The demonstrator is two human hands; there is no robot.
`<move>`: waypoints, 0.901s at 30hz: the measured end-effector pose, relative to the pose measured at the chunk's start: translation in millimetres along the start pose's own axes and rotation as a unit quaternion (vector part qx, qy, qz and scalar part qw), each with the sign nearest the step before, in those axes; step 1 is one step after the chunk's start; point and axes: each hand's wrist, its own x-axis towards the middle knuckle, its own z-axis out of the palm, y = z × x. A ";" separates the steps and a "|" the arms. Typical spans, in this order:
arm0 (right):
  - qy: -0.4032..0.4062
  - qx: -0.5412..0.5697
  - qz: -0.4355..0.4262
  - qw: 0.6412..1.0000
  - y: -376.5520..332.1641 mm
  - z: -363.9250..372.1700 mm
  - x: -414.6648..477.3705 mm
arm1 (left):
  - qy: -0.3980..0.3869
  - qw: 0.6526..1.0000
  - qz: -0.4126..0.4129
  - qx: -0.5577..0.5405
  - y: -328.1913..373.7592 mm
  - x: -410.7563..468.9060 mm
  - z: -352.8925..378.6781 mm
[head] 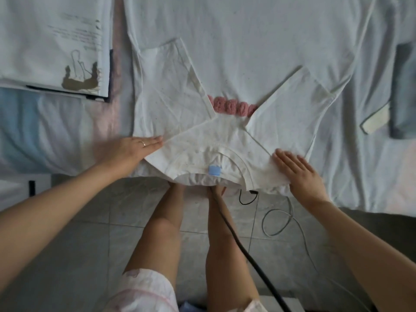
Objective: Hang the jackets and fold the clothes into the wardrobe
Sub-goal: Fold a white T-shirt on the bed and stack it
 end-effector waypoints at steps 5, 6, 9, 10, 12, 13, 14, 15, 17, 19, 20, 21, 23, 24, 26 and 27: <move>0.032 0.070 0.049 0.996 -7.8 -35.3 18.2 | -0.186 0.963 -0.196 0.005 30.0 45.6 -57.7; -0.016 0.072 0.087 0.994 -8.9 -49.9 25.6 | -0.215 0.957 -0.192 0.018 33.2 56.9 -68.8; -0.254 0.029 0.196 0.947 -10.3 -84.7 50.9 | -0.286 0.948 -0.136 0.036 31.5 74.0 -91.2; -0.302 0.039 0.206 0.930 -8.6 -93.0 56.8 | -0.327 0.937 -0.121 0.021 30.6 77.2 -96.0; -0.401 0.054 0.204 0.891 -4.4 -103.1 61.4 | -0.422 0.899 -0.104 -0.052 34.7 81.0 -101.2; -0.457 0.049 0.189 0.868 -2.7 -108.6 61.1 | -0.459 0.879 -0.099 -0.089 36.9 80.8 -102.0; -0.503 0.040 0.183 0.844 0.4 -108.1 57.9 | -0.483 0.861 -0.099 -0.121 38.8 78.4 -101.6; -0.518 0.046 0.192 0.833 5.4 -107.4 52.6 | -0.492 0.852 -0.105 -0.144 39.6 74.7 -103.7; -0.475 0.121 0.236 0.839 18.8 -111.3 44.6 | -0.458 0.854 -0.141 -0.203 32.8 70.4 -110.2; -0.325 0.249 0.306 0.859 29.1 -127.3 44.7 | -0.364 0.866 -0.189 -0.287 17.4 72.7 -121.4; -0.243 0.306 0.336 0.857 36.1 -136.3 50.0 | -0.305 0.870 -0.216 -0.322 7.8 78.5 -127.8; -0.176 0.345 0.354 0.851 42.3 -146.7 57.0 | -0.243 0.875 -0.240 -0.344 -1.5 84.5 -135.4; -0.069 0.396 0.368 0.839 57.0 -178.0 84.3 | -0.128 0.885 -0.276 -0.352 -26.0 110.8 -156.9; -0.008 0.429 0.372 0.823 67.0 -197.9 105.5 | -0.071 0.892 -0.285 -0.343 -40.2 132.2 -174.2; 0.065 0.481 0.382 0.786 84.9 -224.8 142.2 | 0.025 0.903 -0.294 -0.313 -60.3 166.1 -202.6; 0.091 0.502 0.377 0.773 90.2 -233.9 157.3 | 0.071 0.905 -0.294 -0.298 -67.5 180.1 -213.0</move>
